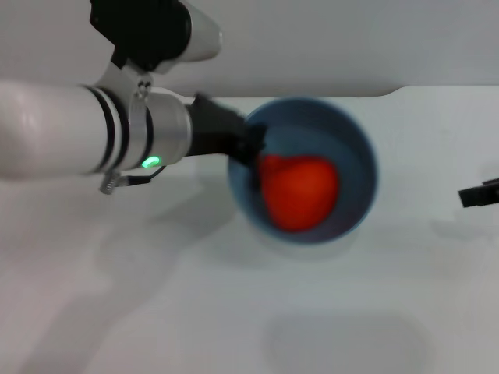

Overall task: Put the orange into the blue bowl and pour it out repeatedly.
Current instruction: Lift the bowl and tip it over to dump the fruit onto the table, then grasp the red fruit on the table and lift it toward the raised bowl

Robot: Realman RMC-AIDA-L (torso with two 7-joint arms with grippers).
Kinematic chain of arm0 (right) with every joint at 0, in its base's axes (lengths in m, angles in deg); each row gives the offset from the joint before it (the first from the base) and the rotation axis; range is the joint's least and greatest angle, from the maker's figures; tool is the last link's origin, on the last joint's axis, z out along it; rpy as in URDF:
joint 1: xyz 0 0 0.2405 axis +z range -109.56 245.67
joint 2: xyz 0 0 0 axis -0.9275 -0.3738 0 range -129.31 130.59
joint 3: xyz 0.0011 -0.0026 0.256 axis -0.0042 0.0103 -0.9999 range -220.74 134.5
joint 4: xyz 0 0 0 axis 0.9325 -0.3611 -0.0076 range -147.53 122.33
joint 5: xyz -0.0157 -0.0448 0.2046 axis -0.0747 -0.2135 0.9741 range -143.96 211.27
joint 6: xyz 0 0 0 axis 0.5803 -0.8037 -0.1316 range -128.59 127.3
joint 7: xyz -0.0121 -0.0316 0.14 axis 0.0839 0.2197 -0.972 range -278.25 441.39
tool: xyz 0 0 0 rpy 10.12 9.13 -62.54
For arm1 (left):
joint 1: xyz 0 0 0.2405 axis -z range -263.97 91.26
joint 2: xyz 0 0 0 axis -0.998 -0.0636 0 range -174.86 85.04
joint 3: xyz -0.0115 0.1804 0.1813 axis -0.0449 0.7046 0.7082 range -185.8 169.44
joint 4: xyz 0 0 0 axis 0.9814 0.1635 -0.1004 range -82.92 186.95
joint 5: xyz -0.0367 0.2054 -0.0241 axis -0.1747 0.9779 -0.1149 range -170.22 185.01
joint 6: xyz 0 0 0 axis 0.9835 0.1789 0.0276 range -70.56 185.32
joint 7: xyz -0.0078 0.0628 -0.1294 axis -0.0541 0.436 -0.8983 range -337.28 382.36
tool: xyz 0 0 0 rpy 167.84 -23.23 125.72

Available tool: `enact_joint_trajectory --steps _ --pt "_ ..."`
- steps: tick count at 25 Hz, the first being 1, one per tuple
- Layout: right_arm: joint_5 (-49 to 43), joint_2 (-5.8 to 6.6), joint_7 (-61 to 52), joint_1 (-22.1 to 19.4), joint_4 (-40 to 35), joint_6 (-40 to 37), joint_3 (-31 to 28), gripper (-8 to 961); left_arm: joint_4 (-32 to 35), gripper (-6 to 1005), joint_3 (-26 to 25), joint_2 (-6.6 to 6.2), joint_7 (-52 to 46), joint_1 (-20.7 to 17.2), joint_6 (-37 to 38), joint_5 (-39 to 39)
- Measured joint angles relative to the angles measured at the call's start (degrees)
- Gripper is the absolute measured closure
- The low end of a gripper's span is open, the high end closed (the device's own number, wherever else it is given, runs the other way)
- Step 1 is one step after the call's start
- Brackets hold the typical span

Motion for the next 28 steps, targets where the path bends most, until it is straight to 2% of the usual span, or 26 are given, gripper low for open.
enact_joint_trajectory --steps 2,5,12,13,16,19,24,28 --pt "0.1 -0.1 1.0 -1.2 0.7 0.2 -1.9 435 2.4 1000 5.0 -0.02 4.4 -5.0 -10.0 0.6" --pt "0.1 0.12 1.4 -2.7 1.7 0.3 -2.7 435 2.3 1000 11.0 -0.03 10.2 -9.4 -21.7 2.7" --pt "0.1 0.2 1.4 -3.8 1.3 0.6 -2.8 436 -6.2 999 21.8 0.12 16.0 -14.2 -47.6 16.3" --pt "0.1 0.21 1.4 -3.8 1.4 0.8 -2.8 436 -8.8 999 23.7 0.22 17.7 -14.7 -53.9 18.8" --pt "0.1 0.21 1.5 -3.9 1.6 1.2 -2.8 436 -16.6 999 27.8 0.53 25.4 -15.0 -68.7 21.8" --pt "0.1 0.21 1.5 -3.9 1.7 1.4 -2.8 436 -26.0 999 31.7 0.85 40.0 -13.1 -80.6 21.1" --pt "0.1 0.21 1.5 -4.0 2.2 2.0 -2.8 436 -32.4 999 36.2 0.96 53.4 -9.9 -86.5 11.0" --pt "0.1 0.14 1.6 -4.0 2.3 2.7 -2.5 436 -32.8 1000 37.0 0.92 54.2 -9.1 -90.0 4.3"
